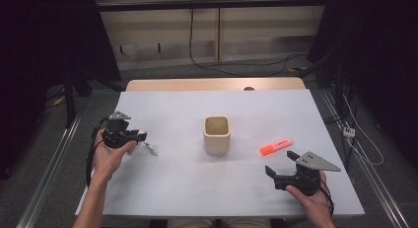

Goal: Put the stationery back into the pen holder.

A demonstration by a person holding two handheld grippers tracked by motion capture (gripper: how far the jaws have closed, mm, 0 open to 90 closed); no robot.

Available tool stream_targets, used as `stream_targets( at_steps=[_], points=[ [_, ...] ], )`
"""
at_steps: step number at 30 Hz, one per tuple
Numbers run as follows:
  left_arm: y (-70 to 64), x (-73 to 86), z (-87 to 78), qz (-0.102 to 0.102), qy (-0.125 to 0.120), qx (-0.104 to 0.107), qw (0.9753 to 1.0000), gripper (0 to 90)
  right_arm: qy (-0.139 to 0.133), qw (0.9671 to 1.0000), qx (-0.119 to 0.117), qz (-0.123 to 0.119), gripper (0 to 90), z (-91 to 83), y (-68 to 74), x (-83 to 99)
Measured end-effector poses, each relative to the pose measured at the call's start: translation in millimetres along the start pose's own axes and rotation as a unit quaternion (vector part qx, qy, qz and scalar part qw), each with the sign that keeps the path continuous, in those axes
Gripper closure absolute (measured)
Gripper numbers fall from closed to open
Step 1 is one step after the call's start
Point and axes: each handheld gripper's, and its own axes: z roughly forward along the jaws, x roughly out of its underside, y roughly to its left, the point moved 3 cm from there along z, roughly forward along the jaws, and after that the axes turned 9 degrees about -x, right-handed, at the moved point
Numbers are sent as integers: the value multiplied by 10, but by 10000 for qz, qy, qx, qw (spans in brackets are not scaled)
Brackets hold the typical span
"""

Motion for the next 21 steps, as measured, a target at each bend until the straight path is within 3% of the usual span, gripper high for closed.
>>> stream_targets(
  at_steps=[6,12,15,21],
  points=[
    [-46,-34,-76,16,-325,89,9994,678,-6,10000,-10,6,46,-1,0,-3],
    [-69,-67,-173,-62,-641,-37,9979,678,1,10000,-31,10,46,11,-9,0],
    [-70,-92,-218,-230,-791,-29,9966,678,-8,10000,-42,20,45,11,-18,-2],
    [-133,-170,-322,-218,-1057,-155,9940,678,1,10000,-30,45,46,26,-27,3]
  ],
)
